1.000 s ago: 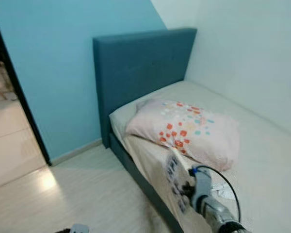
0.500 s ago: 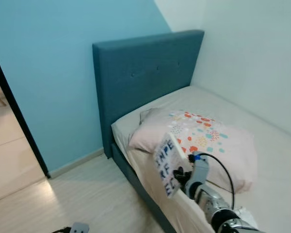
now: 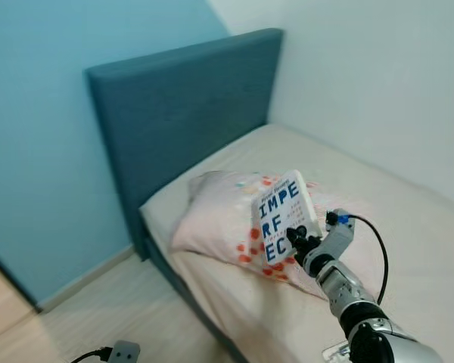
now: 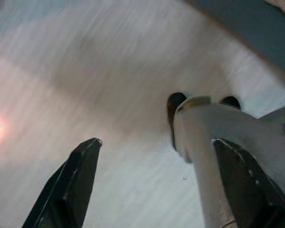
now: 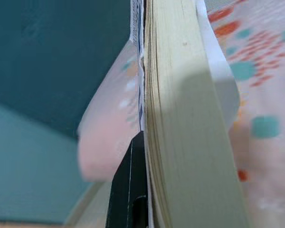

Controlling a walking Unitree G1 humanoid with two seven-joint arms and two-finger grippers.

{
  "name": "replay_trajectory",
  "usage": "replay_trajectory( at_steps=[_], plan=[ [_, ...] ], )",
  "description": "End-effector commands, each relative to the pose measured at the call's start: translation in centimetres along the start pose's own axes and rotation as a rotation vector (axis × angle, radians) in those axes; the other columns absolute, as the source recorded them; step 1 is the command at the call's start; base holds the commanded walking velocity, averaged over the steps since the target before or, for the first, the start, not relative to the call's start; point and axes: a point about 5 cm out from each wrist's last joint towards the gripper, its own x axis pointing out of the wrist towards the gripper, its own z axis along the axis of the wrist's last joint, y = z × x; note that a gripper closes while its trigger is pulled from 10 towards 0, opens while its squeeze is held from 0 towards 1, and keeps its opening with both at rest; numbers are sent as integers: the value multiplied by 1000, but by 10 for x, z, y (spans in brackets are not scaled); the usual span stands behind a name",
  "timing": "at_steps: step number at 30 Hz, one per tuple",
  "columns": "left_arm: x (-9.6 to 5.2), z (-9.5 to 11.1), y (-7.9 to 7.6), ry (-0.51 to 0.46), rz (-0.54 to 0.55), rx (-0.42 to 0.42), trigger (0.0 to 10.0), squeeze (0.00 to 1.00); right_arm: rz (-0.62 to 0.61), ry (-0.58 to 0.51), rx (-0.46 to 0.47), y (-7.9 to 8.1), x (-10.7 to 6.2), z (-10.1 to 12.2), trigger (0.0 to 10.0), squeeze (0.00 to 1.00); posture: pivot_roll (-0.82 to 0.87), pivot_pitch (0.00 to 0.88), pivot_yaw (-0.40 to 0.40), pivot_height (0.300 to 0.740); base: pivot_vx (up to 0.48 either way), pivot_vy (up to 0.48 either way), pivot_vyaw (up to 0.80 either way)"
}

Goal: Clean up the room

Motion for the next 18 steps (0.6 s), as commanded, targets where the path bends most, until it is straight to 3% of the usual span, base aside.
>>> replay_trajectory(
  at_steps=[1, 10, 11, 14, 15, 18],
  plan=[
    [-3, -19, -6, 77, -12, 11, 10000, 0, -9, -22, 14, -1, 0, 5, 10000, 0, 81, 61, -49, 740, 0, 0, 0],
    [-5, -24, -2, 98, 12, 38, 10000, 0, 19, -10, 169, 6, 5, 4, 10000, 0, 124, 91, -32, 740, 0, 0, 0],
    [-5, -25, -2, 102, 14, 42, 10000, 0, 21, -9, 191, 7, 5, 3, 10000, 604, 130, 95, -30, 740, 0, 0, 0],
    [-6, -27, -1, 106, 15, 46, 10000, 0, 21, -8, 210, 7, 5, 2, 10000, 604, 131, 96, -30, 740, 0, 0, 0],
    [-6, -27, -1, 107, 16, 47, 10000, 0, 4, -10, 212, 5, 4, 1, 10000, 1000, 133, 99, -28, 740, 0, 0, 0],
    [-6, -29, 0, 111, 21, 48, 10000, 0, -135, 3, 193, -13, -3, -4, 10000, 1000, 132, 98, -26, 740, 0, 0, 0]
  ],
)
